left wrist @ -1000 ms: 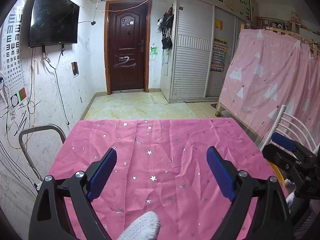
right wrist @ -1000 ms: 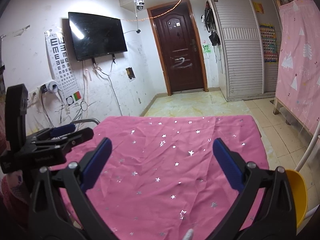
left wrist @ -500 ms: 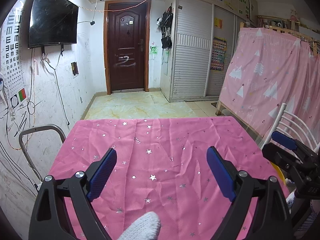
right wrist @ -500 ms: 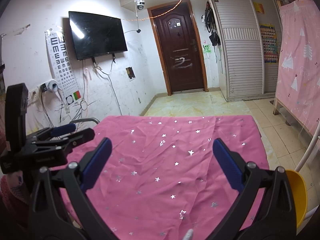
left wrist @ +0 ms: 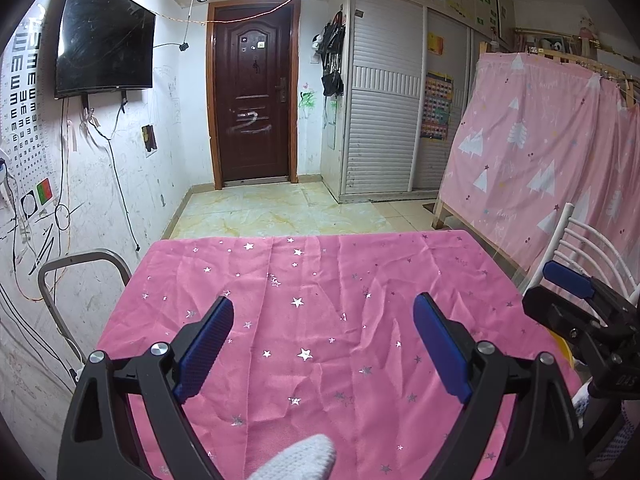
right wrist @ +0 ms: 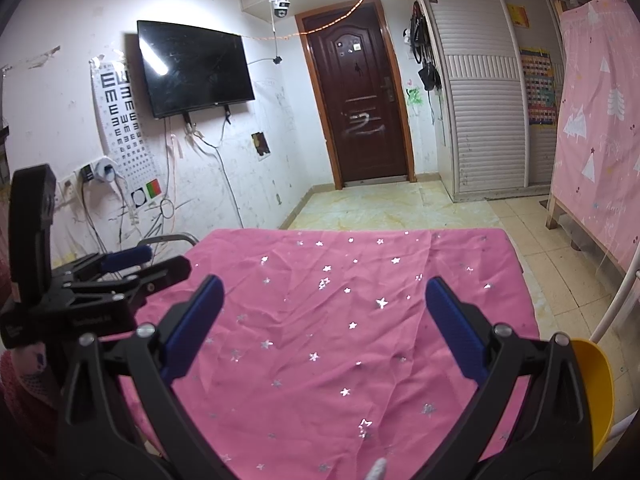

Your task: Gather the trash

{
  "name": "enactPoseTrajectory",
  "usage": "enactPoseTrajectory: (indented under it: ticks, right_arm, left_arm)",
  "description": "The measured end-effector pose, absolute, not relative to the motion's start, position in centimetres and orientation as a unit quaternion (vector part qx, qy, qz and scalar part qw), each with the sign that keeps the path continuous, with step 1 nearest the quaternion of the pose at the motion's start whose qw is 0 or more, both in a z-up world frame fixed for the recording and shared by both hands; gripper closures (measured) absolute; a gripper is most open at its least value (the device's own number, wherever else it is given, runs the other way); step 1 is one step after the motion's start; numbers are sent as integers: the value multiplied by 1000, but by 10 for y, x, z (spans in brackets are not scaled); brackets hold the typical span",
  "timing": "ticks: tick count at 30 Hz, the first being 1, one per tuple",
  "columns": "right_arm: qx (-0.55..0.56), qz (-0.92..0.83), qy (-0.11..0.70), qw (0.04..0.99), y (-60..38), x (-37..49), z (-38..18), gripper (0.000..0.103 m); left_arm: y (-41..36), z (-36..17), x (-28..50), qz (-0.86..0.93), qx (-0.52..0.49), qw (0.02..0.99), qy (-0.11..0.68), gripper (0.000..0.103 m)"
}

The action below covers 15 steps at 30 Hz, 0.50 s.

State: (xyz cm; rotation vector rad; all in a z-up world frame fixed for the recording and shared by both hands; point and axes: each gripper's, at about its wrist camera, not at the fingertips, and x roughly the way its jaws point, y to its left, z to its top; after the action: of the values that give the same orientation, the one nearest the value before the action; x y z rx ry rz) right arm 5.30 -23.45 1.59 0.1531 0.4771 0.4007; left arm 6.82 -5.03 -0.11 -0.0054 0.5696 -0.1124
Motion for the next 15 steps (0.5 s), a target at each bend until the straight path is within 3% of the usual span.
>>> enactPoseTrajectory:
  ticks: [15]
  right_arm:
    - [74, 196, 236, 949, -234, 56, 13, 6]
  left_arm:
    - [-50, -3, 68, -65, 0, 957, 282, 20]
